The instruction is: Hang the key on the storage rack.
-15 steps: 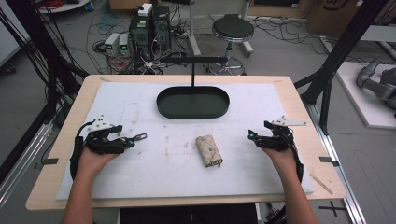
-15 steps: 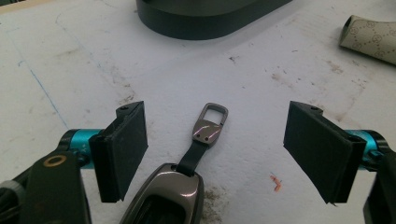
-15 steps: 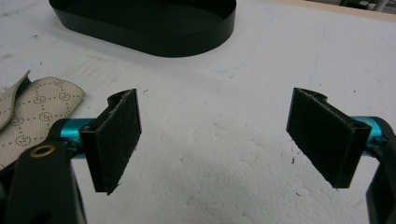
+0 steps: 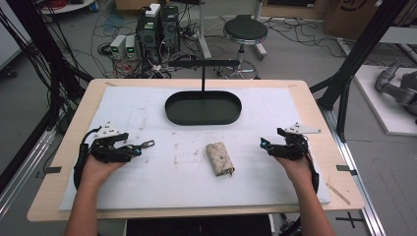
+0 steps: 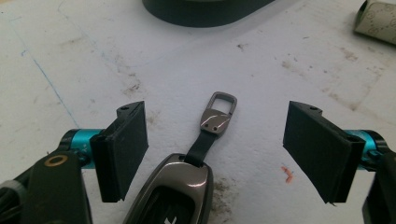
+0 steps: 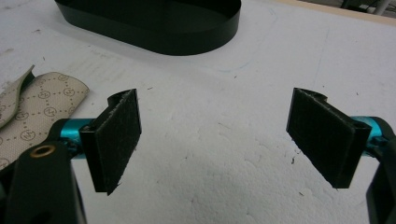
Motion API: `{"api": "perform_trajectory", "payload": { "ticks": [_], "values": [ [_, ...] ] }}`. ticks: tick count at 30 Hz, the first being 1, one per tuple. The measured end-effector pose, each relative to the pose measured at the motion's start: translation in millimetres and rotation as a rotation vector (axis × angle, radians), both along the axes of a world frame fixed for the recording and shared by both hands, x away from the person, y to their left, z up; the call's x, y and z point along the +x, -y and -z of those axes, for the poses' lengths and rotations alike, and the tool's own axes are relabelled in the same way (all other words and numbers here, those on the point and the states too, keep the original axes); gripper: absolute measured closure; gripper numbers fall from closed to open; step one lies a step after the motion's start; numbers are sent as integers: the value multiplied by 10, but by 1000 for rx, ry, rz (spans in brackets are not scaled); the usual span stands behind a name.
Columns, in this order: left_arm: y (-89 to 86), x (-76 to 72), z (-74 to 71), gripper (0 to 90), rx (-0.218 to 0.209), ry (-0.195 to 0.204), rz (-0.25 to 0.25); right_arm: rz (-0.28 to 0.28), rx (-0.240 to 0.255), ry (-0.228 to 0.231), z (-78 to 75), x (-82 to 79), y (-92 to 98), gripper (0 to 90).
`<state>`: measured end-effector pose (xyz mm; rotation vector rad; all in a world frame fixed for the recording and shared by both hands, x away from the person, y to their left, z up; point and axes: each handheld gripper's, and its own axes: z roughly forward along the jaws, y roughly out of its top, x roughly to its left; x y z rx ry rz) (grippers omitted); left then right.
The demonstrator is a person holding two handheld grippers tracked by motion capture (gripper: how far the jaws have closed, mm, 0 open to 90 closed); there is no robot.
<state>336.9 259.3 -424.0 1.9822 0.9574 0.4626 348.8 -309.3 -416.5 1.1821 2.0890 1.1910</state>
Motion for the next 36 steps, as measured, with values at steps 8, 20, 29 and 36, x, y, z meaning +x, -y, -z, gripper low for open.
{"api": "perform_trajectory", "payload": {
  "ticks": [8, 20, 29, 36],
  "values": [
    [-6, 90, 83, 278, 51, -35, -15, -3, -8, 2, -3, -17, -8, 183],
    [57, 231, 169, 423, 95, -67, -10, 1, -5, -11, 38, -45, 34, 183],
    [107, 250, 217, 534, 129, -93, 28, -7, -10, -19, 46, -52, 23, 183],
    [108, 238, 220, 642, 126, -89, 47, -11, -9, -13, 50, -51, 18, 183]
  ]
}}
